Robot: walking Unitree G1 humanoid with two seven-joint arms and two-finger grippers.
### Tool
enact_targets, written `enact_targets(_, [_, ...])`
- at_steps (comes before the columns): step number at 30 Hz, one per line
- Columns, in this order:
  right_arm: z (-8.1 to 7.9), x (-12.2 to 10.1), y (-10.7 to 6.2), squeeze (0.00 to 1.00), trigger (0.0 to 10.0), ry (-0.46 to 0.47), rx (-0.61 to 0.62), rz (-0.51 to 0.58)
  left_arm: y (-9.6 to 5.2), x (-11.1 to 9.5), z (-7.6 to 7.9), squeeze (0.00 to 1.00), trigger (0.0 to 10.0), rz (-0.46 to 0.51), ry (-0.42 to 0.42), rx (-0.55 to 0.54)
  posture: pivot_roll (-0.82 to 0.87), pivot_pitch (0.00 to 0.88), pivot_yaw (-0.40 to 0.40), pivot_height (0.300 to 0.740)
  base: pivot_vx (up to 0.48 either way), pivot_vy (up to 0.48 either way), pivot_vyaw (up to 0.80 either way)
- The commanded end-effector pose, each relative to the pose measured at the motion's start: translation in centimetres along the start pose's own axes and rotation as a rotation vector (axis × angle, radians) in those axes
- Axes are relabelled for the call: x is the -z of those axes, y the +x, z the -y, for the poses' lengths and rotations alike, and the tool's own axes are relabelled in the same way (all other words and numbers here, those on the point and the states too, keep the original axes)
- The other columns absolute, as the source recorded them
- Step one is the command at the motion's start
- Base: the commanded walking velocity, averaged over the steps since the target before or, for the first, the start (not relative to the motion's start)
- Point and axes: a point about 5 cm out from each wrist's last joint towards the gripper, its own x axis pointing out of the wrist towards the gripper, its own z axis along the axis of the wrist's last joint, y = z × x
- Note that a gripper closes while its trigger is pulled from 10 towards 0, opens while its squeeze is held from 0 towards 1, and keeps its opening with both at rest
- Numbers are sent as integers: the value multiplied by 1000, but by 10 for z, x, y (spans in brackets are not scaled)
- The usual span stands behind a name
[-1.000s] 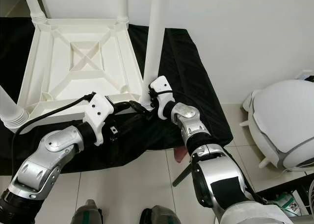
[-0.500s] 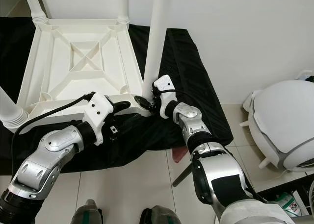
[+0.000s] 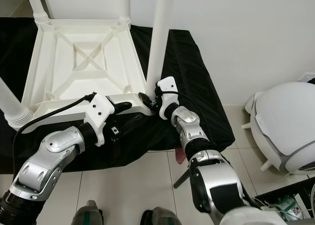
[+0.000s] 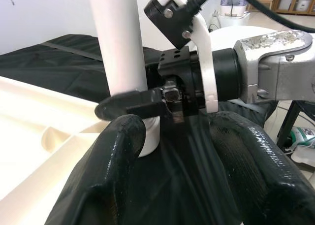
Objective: Building children table
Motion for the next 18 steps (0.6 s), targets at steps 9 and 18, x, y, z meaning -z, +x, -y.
enact_targets(9, [-23, -3, -10, 0, 10000, 5, 351, 11, 8, 0, 3, 0, 10000, 1, -1, 29, 27, 28, -95, 740, 0, 0, 0])
enact_targets(18, [-31, -9, -15, 0, 10000, 24, 376, 6, 8, 2, 6, 0, 10000, 1, -7, 36, 29, 24, -100, 740, 0, 0, 0])
